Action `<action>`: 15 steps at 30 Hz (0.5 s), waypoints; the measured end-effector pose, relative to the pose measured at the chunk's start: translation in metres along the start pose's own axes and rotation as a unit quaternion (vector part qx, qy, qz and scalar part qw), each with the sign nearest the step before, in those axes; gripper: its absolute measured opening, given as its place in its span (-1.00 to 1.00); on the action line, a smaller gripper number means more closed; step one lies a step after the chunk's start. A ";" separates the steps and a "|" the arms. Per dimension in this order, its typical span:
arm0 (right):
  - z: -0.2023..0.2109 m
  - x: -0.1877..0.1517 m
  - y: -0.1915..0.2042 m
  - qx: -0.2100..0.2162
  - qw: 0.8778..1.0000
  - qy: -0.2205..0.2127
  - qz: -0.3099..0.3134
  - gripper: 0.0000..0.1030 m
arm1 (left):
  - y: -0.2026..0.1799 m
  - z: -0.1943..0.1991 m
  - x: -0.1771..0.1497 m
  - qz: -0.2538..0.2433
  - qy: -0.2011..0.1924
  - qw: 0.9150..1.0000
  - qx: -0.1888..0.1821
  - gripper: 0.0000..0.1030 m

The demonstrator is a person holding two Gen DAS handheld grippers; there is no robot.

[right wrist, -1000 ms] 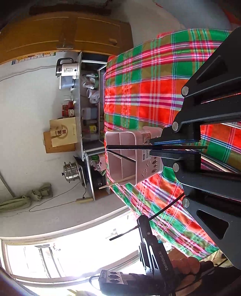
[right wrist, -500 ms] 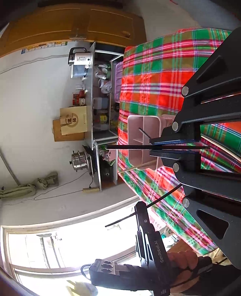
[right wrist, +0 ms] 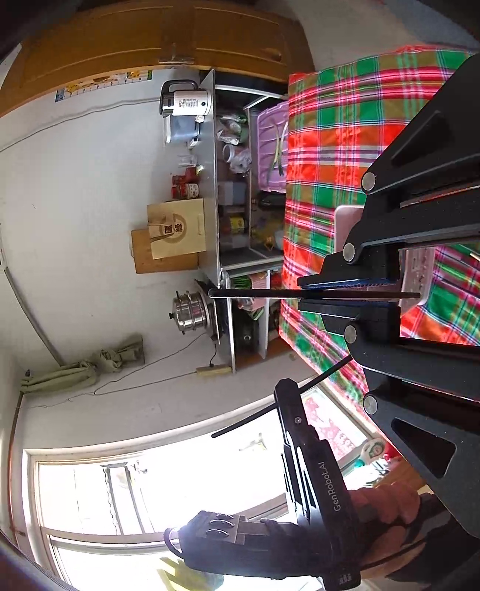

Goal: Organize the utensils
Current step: 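Lift both black chopsticks and carry them over the pink basket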

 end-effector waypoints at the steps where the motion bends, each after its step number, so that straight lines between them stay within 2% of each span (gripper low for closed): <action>1: -0.003 0.002 -0.002 -0.001 1.000 -0.001 -0.003 -0.90 | 0.002 -0.004 0.001 0.001 0.002 1.000 0.000 -0.91; 8: -0.029 -0.001 -0.010 -0.014 1.000 -0.002 -0.018 -0.90 | 0.013 -0.034 -0.001 0.011 0.006 1.000 0.001 -0.91; 15: -0.050 -0.023 -0.015 -0.019 0.999 0.023 -0.032 -0.90 | 0.028 -0.064 -0.023 0.029 0.023 0.999 -0.003 -0.91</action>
Point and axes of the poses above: each gripper's, at about its wrist camera, not at the fingertips, and z roughly against the way its jaws point, y to its left, x to its top, the point moved 1 cm from there along -z, roughly the way its jaws point, and after that the axes turned 5 degrees about z, right-handed, at the moved point
